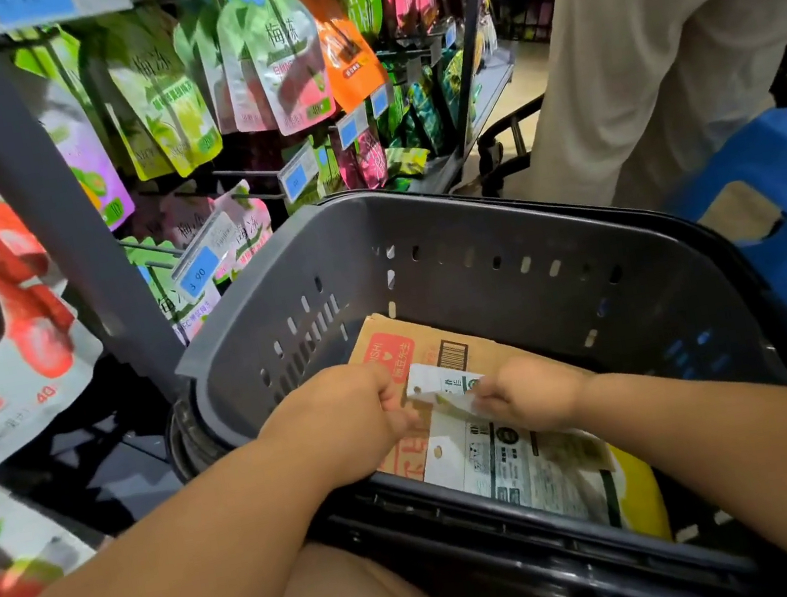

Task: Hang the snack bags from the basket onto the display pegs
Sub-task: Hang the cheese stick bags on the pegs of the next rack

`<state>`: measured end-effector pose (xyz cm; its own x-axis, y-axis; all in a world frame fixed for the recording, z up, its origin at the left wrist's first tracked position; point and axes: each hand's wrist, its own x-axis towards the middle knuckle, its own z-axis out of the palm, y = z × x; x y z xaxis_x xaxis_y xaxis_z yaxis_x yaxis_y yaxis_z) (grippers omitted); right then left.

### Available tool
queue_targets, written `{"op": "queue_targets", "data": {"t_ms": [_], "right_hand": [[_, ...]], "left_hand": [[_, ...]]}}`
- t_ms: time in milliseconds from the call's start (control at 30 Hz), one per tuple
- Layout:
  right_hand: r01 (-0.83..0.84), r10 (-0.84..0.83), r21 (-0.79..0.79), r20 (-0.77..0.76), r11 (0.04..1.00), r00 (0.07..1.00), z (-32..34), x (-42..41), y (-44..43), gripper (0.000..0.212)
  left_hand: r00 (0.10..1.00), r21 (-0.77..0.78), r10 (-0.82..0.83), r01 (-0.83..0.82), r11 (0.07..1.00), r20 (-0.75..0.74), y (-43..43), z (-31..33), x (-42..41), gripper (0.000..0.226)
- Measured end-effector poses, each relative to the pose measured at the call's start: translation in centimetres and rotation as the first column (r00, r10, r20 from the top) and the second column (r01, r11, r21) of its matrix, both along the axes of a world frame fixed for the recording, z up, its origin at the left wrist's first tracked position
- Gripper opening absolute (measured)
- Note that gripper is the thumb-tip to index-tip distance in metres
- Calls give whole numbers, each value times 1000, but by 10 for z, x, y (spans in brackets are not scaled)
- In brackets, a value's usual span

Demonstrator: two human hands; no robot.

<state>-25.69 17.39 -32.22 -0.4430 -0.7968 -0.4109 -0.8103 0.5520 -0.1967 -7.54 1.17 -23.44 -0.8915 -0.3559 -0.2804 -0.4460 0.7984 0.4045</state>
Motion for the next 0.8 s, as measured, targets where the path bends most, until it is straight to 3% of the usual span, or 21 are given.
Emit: {"op": "queue_targets", "data": {"t_ms": [100, 233, 433, 500, 633, 700, 800], "right_hand": [[62, -71, -196, -40, 979, 997, 12, -6, -7, 26], [178, -179, -454, 41, 873, 983, 40, -11, -11, 25], [393, -297, -730, 266, 558, 917, 66, -15, -13, 27], [542, -283, -723, 463, 427, 840, 70, -18, -12, 26], [774, -94, -589, 779, 231, 620, 82, -16, -12, 29], [822, -24, -540, 833, 183, 552, 89, -12, -15, 31], [852, 72, -486, 873, 195, 482, 94, -5, -19, 35]], "left_hand": [[1000, -2, -13, 13, 1000, 3, -1, 0, 0, 26], [1000, 4, -26, 26, 1000, 1, -2, 3, -1, 25], [999, 46, -28, 26, 999, 27, -2, 0, -1, 27], [1000, 62, -3, 1, 998, 31, -3, 0, -2, 29], [998, 103, 49, -52, 993, 24, -6, -2, -4, 43], [997, 145, 76, -78, 986, 15, -6, 1, -4, 55], [996, 240, 91, -86, 967, -10, -7, 5, -5, 79]]}}
